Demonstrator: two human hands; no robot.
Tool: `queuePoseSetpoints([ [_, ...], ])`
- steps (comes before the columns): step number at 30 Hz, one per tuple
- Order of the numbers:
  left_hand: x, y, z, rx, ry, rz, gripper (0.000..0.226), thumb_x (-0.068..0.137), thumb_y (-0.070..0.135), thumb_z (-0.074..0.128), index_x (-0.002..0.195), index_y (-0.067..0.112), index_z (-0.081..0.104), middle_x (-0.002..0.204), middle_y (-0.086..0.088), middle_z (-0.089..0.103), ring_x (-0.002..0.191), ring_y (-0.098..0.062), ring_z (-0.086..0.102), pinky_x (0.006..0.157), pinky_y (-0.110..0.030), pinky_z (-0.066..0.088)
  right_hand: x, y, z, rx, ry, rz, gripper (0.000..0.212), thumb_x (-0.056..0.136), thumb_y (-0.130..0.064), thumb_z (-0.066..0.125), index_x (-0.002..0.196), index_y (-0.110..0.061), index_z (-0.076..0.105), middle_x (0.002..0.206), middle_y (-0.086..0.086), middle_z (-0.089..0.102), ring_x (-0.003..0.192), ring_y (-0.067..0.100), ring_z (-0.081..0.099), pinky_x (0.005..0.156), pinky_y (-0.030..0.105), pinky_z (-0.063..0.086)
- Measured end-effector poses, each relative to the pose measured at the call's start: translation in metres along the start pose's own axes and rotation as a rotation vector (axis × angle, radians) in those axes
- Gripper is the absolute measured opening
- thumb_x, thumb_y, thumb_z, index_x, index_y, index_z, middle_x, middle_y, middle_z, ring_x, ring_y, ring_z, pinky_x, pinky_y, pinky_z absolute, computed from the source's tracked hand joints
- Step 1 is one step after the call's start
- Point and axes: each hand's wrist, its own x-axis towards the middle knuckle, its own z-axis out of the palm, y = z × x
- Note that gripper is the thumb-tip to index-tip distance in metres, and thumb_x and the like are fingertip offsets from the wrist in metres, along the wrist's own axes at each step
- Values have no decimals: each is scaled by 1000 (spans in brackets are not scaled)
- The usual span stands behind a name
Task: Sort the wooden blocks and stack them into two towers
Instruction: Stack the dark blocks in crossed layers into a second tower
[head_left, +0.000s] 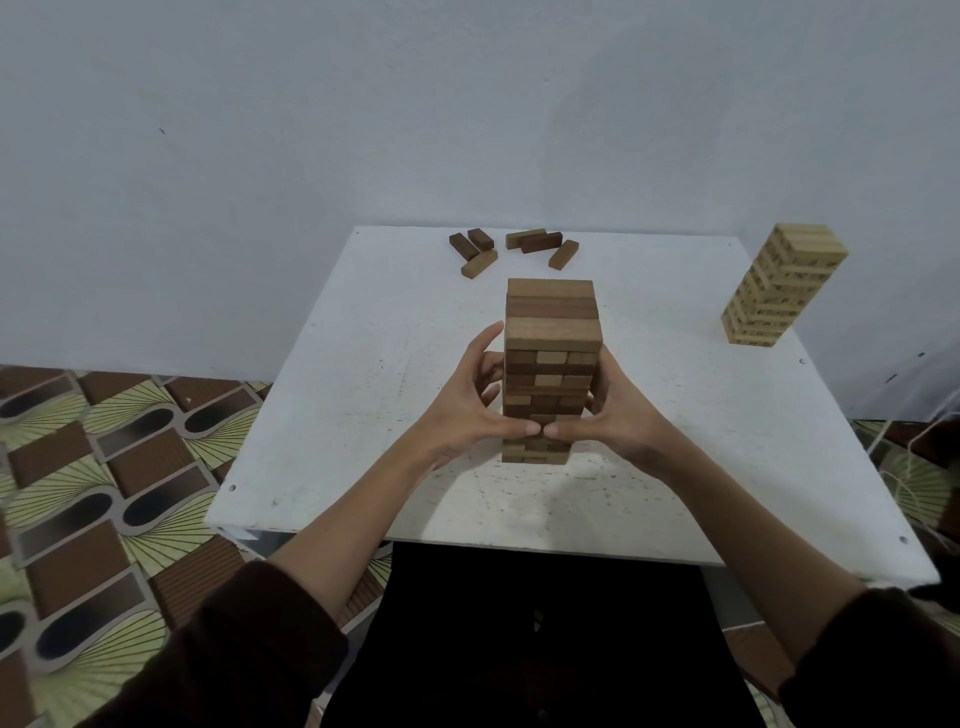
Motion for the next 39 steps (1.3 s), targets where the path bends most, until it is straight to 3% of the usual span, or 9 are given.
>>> queuePoseSetpoints([
  [7, 1, -2, 0, 0, 2, -2, 105, 61, 3, 85, 145, 24, 25, 122, 1, 57, 119, -7, 53, 111, -47, 35, 0, 1, 1, 7, -1, 3, 90, 67, -2, 80, 135, -34, 29, 123, -16, 52, 122, 5, 47, 113, 43, 30],
  [13, -1, -6, 1, 5, -26, -19, 109, 58, 5, 84, 146, 23, 23, 124, 3, 56, 122, -7, 51, 112, -48, 33, -1, 4, 3, 3, -14, 4, 95, 57, -18, 82, 134, -35, 29, 129, -10, 50, 125, 8, 45, 112, 39, 31],
  [18, -1, -7, 2, -15, -15, -35, 109, 61, -1, 84, 147, 22, 22, 123, 5, 57, 119, -5, 52, 110, -47, 35, 0, 5, 4, -1, -8, 9, 92, 65, -3, 82, 133, -35, 29, 128, -8, 50, 122, 8, 47, 111, 36, 33],
  [23, 0, -8, 2, -24, -14, -34, 108, 58, 7, 85, 146, 22, 24, 125, -2, 57, 121, -13, 52, 109, -48, 37, 1, 6, 5, 12, -5, 13, 91, 65, -1, 81, 134, -34, 30, 128, -5, 51, 122, 9, 47, 109, 34, 35],
  [27, 1, -9, 3, -23, -19, -39, 108, 57, 8, 85, 146, 21, 24, 125, -3, 57, 122, -15, 52, 110, -48, 36, 1, 8, 4, 14, -8, 13, 92, 66, -1, 81, 136, -32, 30, 128, -5, 51, 121, 9, 48, 109, 35, 35],
  [33, -1, -11, 3, -12, -17, -47, 109, 59, 7, 84, 147, 22, 22, 126, 1, 55, 123, -9, 50, 112, -46, 34, 1, 11, 5, 3, -16, 16, 88, 58, -19, 84, 124, -47, 33, 130, -9, 49, 123, 8, 46, 112, 41, 32],
  [39, 0, -14, 4, -20, -3, -52, 108, 61, 2, 85, 147, 21, 23, 126, -1, 55, 120, -9, 53, 111, -45, 35, 4, 10, 6, 2, -10, 35, 93, 58, -15, 86, 131, -36, 33, 132, -3, 50, 124, 16, 47, 112, 45, 31],
])
